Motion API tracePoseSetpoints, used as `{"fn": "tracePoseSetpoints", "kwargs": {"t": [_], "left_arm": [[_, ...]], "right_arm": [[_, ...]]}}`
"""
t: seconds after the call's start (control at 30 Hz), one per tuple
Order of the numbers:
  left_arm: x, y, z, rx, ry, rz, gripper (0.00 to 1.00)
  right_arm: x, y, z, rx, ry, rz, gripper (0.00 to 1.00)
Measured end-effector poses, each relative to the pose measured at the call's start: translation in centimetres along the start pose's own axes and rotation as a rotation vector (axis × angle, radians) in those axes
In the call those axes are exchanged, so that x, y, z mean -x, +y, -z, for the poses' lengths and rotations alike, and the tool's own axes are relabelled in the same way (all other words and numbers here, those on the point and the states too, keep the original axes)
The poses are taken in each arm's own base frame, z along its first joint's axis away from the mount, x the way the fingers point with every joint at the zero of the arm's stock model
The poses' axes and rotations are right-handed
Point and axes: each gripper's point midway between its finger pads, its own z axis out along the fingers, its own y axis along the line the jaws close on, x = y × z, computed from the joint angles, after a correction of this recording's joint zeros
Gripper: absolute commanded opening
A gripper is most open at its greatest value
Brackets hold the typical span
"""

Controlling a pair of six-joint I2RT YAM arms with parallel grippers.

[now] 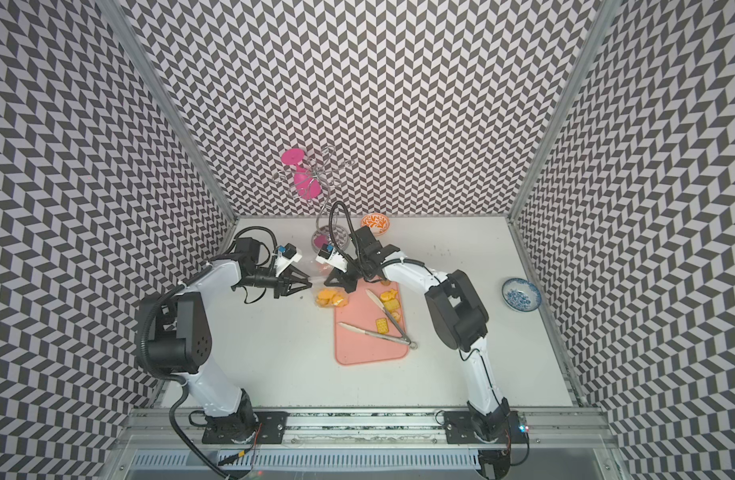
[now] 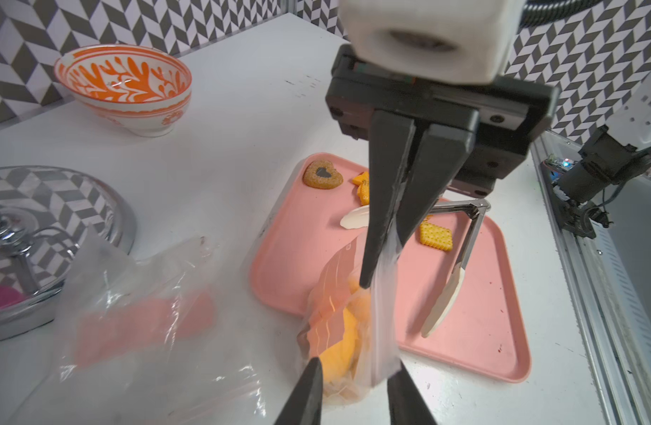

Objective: Put the cookies into a resealable bag to prevent moisture
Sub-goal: Close the ziploc bag at the center of the board.

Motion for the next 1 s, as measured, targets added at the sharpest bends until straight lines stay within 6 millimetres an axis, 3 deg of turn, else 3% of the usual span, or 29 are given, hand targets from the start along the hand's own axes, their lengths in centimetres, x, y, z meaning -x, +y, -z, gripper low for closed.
{"fn": "tracePoseSetpoints", "kwargs": {"t": [0.07, 0.27, 0.4, 0.5, 0.57, 0.77, 1.0], "left_arm": [[0.3, -0.3, -0.3, -0.015, -0.009, -0.01, 0.27], [0.9, -0.2, -0.8, -0.046, -0.029, -0.022, 0.01], [0.8, -0.2, -0.9, -0.058, -0.034, -0.01, 0.0], [0.9, -0.3, -0.8, -0.063, -0.04, -0.004, 0.0], [0.9, -0.4, -0.8, -0.068, -0.041, 0.002, 0.0], [0.8, -0.8, -0.7, -0.079, -0.037, 0.023, 0.0], [0.9, -0.9, -0.7, -0.085, -0.035, 0.028, 0.0]], "right_arm": [[0.0, 0.2, 0.0, 0.012, 0.001, -0.012, 0.0], [0.2, 0.7, 0.0, 0.037, -0.007, -0.022, 0.0], [0.2, 0.8, 0.0, 0.049, -0.01, -0.025, 0.0], [0.3, 0.9, 0.0, 0.052, -0.014, -0.023, 0.26], [0.4, 0.8, 0.0, 0.05, -0.027, -0.015, 0.32], [0.5, 0.3, -0.5, 0.033, -0.068, -0.011, 0.26], [2.0, 0.1, -0.3, 0.029, -0.113, 0.02, 0.2]]}}
